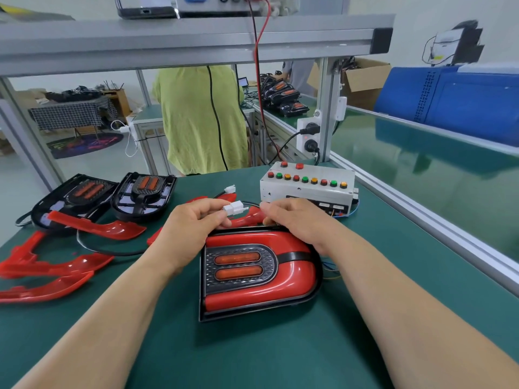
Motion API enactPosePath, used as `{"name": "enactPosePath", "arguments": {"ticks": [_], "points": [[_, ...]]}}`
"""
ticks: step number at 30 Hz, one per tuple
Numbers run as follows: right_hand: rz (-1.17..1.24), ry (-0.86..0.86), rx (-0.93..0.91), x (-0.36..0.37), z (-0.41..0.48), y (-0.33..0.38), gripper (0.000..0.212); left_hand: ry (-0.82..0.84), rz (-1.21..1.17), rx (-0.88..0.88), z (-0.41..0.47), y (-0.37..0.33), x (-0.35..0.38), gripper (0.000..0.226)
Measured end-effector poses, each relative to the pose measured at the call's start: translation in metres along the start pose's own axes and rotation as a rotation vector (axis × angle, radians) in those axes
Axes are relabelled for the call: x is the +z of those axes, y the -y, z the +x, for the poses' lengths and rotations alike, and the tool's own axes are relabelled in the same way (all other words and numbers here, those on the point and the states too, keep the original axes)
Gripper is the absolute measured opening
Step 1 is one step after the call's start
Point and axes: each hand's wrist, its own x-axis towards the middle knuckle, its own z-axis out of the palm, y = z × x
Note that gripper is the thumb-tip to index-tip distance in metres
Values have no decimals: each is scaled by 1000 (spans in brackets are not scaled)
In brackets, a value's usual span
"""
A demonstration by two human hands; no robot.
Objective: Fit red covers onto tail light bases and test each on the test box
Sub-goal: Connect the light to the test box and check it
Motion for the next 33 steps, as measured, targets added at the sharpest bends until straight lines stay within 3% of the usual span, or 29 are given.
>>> {"name": "enactPosePath", "arguments": {"ticks": [3,7,10,16,20,23,29,33], "points": [[54,85,-18,-2,-1,0,46,3,20,-8,1,-2,1,19],[55,150,-59,-3,-2,2,66,13,22,10,1,-6,2,20],[49,202,-109,-3,-5,5,66,52,85,80,2,-6,1,22],[4,249,-214,-4,-11,10,40,186,201,86,5,-1,-4,24],[41,243,-238,-2,-15,12,32,64,287,27,5,0,-7,16],[62,213,-265,-2,-17,14,16,29,148,-46,3,-5,-7,22],[134,152,-282,-7,-22,18,16,-6,47,-142,5,-8,-11,20],[106,113,-303,-5,-22,18,18,158,-21,-202,2,-7,-8,18]]}}
